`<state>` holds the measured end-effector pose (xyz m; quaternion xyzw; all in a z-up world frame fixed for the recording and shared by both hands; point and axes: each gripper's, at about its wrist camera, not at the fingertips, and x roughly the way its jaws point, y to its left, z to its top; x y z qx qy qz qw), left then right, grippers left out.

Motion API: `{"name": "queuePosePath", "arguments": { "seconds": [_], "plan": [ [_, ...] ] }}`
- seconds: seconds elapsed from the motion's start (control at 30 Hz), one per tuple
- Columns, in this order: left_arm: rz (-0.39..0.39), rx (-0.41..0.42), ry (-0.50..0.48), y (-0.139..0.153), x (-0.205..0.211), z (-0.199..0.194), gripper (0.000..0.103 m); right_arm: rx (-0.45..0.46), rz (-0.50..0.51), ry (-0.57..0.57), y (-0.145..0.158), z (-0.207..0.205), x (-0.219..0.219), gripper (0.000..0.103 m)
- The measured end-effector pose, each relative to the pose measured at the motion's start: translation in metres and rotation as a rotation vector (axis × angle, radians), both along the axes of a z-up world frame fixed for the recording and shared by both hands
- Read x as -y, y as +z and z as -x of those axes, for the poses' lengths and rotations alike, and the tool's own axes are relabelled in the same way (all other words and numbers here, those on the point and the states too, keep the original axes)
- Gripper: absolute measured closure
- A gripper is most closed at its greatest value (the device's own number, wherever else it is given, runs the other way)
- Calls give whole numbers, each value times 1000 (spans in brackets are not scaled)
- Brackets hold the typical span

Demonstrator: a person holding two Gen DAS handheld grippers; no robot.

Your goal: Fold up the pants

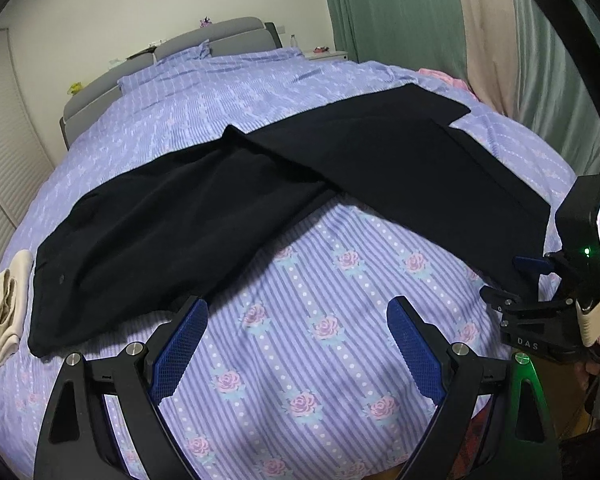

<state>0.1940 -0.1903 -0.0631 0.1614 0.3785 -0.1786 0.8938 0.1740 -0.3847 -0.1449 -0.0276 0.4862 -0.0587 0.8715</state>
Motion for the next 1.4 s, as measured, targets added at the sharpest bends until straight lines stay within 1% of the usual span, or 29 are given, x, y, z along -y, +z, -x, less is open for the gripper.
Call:
{"name": "queuePosePath", "arguments": {
  "seconds": [0.07,0.13,0.2,0.27,0.33,0.47,0.53,0.57,0.6,0.67,0.7,0.77,0.8,0.87,0.9,0.93,0.97,1.0,1.03,1.1,1.17,1.23,1.33,1.4],
  "plan": [
    [-1,-13,4,-4,1,-3,11,16,-5,-6,-1,-1,3,49],
    [2,-23,9,-7,-1,-7,11,41,9,-17,5,-1,8,81],
    [8,-24,10,-9,-2,-12,11,65,-22,-31,16,-1,14,91],
    [26,0,-1,-5,-2,-19,11,120,-32,-56,35,-2,23,93],
    [44,39,-36,4,1,-30,11,197,-8,-75,61,-4,30,94],
    [85,46,-113,20,15,-60,10,319,17,-129,107,-14,51,95],
    [140,21,-142,30,21,-78,10,351,11,-152,121,-21,65,96],
    [179,0,-145,35,24,-90,10,365,15,-164,126,-23,71,96],
    [222,-19,-143,40,27,-103,10,371,25,-176,130,-24,74,98],
    [263,-28,-137,45,33,-120,10,378,25,-193,134,-26,81,98],
    [263,-25,-142,46,38,-129,10,376,13,-203,134,-26,86,98],
    [219,-26,-151,45,50,-142,10,359,2,-217,130,-26,93,98],
    [195,-21,-157,43,53,-144,10,334,-15,-199,125,-26,93,98],
    [158,-7,-169,40,56,-140,10,312,-40,-167,113,-21,88,97],
    [144,3,-182,38,55,-134,10,301,-53,-146,106,-17,83,94],
    [127,11,-195,35,55,-129,10,284,-62,-118,97,-13,75,82],
    [91,26,-207,30,55,-120,10,271,-67,-99,89,-9,69,72],
    [69,40,-218,26,55,-113,10,252,-70,-71,79,-7,62,54],
    [43,53,-230,20,54,-104,10,228,-65,-26,67,-4,49,52],
    [15,48,-231,10,53,-95,10,184,-60,37,48,2,32,52],
    [11,17,-234,1,52,-88,10,151,-62,85,34,6,14,52],
    [7,-8,-221,-6,50,-84,10,119,-32,95,20,6,2,52],
    [5,-30,-200,-13,46,-79,10,77,-20,97,3,8,-5,52],
    [8,-39,-185,-15,42,-77,10,80,20,89,-2,12,-7,52]
  ]
}}
